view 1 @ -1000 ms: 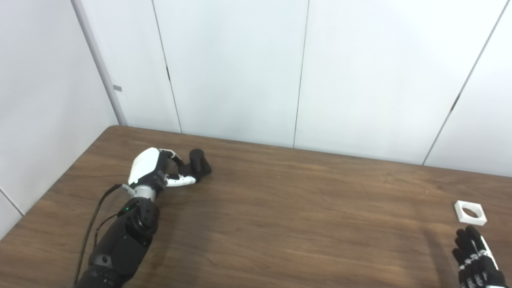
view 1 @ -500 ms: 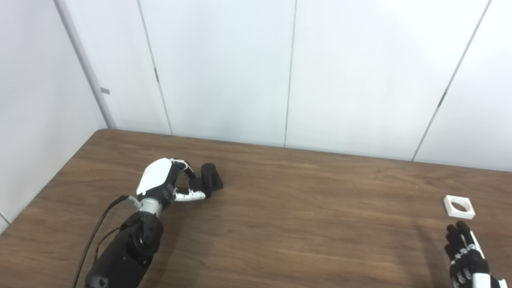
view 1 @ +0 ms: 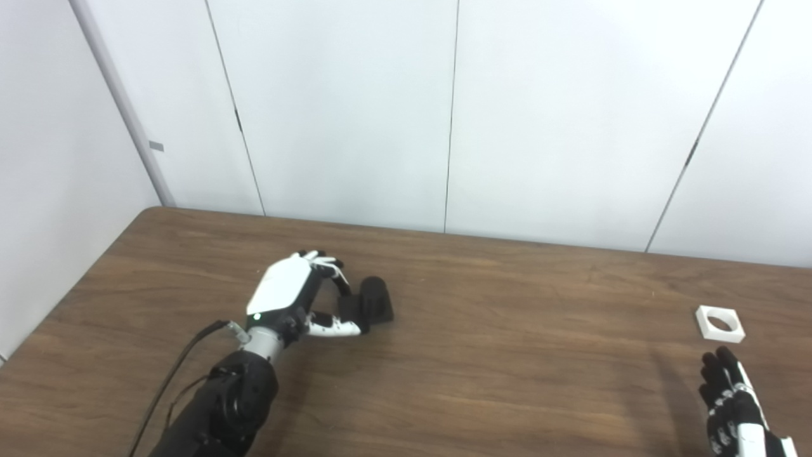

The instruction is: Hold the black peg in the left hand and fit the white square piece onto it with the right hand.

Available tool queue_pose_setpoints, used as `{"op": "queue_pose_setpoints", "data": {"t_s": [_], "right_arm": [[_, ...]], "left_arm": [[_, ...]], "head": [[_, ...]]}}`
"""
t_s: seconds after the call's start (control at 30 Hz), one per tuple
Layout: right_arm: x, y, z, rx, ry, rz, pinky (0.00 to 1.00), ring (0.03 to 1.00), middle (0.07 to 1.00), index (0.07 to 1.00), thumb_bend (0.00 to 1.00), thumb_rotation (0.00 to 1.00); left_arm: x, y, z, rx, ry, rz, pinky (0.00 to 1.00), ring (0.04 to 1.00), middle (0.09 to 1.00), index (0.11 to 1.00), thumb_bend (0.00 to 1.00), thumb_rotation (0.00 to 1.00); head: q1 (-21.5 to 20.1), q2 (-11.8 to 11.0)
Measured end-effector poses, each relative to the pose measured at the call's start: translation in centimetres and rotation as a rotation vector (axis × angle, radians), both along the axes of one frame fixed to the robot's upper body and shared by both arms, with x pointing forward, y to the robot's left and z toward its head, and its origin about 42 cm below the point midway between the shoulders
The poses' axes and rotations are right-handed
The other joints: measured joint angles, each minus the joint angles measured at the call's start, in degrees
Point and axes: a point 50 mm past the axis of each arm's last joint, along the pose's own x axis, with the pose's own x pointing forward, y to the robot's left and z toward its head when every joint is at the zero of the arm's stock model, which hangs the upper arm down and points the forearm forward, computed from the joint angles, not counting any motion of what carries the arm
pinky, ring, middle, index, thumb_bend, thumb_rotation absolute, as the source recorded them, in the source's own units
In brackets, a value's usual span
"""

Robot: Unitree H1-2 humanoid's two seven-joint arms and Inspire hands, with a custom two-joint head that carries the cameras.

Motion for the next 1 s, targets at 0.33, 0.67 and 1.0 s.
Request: {"op": "queue_pose_setpoints", "data": {"t_s": [0.33, 0.67, 1.0], "right_arm": [[0.0, 0.1, 0.0, -0.015, 0.004, 0.001, 1.00, 0.972, 0.955, 0.968, 0.47, 0.99], [0.1, 0.4, 0.0, -0.015, 0.000, 0.008, 1.00, 0.960, 0.929, 0.962, 0.42, 0.97], [0.2, 1.1, 0.1, -0.010, 0.007, 0.008, 0.99, 0.950, 0.928, 0.950, 0.46, 0.94]], "left_arm": [[-2.3, -3.3, -0.7, -0.003, 0.034, -0.085, 1.00, 0.923, 0.811, 0.484, 0.52, 0.05], [-4.4, -6.4, -1.2, -0.037, 0.051, -0.153, 1.00, 0.920, 0.802, 0.484, 0.52, 0.05], [-6.6, -8.4, -2.5, -0.034, 0.113, -0.193, 1.00, 0.907, 0.801, 0.485, 0.52, 0.06]], "head": [[-1.8, 1.2], [-5.1, 2.6], [-7.3, 4.4]]}}
